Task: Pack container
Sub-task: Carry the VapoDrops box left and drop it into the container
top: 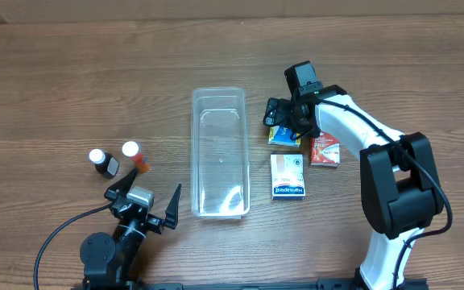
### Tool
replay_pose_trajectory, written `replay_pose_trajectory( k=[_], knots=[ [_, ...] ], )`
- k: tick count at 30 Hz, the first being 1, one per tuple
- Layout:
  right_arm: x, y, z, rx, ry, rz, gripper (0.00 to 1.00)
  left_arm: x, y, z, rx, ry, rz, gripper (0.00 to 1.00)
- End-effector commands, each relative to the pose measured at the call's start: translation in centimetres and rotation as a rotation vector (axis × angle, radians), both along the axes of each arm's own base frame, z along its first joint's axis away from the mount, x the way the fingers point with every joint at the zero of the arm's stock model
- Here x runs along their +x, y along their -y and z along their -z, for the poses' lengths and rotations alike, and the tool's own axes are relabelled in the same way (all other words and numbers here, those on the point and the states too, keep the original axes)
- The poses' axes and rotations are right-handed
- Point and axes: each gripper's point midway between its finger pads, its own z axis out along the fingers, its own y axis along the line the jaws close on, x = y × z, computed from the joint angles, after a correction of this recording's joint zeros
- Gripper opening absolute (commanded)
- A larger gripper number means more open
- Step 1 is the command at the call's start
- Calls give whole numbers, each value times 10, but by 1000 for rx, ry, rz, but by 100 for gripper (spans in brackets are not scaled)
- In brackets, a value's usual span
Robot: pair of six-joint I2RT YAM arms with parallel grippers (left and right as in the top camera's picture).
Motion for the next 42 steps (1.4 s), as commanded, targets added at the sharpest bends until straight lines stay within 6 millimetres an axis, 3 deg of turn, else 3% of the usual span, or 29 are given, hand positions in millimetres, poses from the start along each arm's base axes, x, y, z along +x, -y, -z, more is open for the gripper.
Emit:
replay_pose_trajectory(
  k=[1,6,12,15,18,22,25,30,31,35,38,42],
  knots=[
    [8,5,1,-30,14,55,97,-1,3,-1,-14,5,13,100],
    [6,13,5,-68,12,80,78,-1,3,-1,-14,5,13,100],
    [4,10,4,-52,2,72,82,-1,3,-1,-14,5,13,100],
    [1,11,5,-58,-10,74,72,-1,3,-1,-14,5,13,100],
    [-4,15,0,-78,-31,78,71,-1,3,-1,-14,5,13,100],
    [0,14,-59,-86,11,51,70,-1,3,-1,-14,5,13,100],
    [0,0,-117,-64,83,14,68,-1,3,-1,-14,5,13,100],
    [-17,-45,-197,-3,233,-104,67,-1,3,-1,-14,5,13,100],
    [-22,-56,-203,7,250,-128,67,-1,3,-1,-14,5,13,100],
    [-47,-102,-200,21,249,-244,66,-1,3,-1,-14,5,13,100],
    [-61,-133,-174,19,212,-301,67,-1,3,-1,-14,5,13,100],
    [-64,-148,-127,-18,152,-321,67,-1,3,-1,-14,5,13,100]
  ],
)
